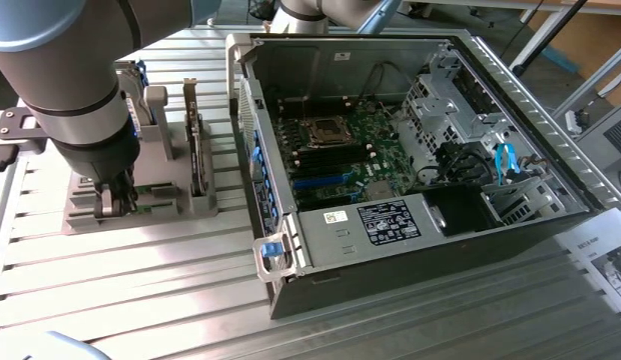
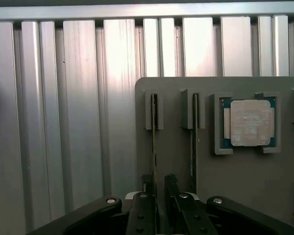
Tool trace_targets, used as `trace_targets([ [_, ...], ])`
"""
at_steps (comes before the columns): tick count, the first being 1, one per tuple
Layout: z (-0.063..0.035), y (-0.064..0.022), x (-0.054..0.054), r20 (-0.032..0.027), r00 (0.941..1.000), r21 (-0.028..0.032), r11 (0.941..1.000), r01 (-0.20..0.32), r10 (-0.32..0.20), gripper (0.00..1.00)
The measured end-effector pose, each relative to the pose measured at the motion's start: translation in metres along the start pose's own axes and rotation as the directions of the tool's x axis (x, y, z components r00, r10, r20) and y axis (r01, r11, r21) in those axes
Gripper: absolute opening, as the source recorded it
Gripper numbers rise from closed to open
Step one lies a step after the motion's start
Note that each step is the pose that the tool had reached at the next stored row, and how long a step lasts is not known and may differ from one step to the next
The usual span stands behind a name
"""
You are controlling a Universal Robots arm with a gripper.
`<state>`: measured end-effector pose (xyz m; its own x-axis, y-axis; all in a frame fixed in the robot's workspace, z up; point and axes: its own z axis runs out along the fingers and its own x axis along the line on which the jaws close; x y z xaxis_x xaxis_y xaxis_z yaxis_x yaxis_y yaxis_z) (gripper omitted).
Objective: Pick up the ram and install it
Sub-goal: 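Pick up the ram and move it above insertion slot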
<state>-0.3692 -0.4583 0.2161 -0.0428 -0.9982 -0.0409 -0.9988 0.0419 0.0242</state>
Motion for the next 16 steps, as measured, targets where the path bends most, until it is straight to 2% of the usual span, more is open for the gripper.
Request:
trace_targets([
  [16, 0.0043, -0.0014, 0.0002, 0.0001, 1.0, 0.0001, 1.0, 0.0, 0.0, 0.24],
])
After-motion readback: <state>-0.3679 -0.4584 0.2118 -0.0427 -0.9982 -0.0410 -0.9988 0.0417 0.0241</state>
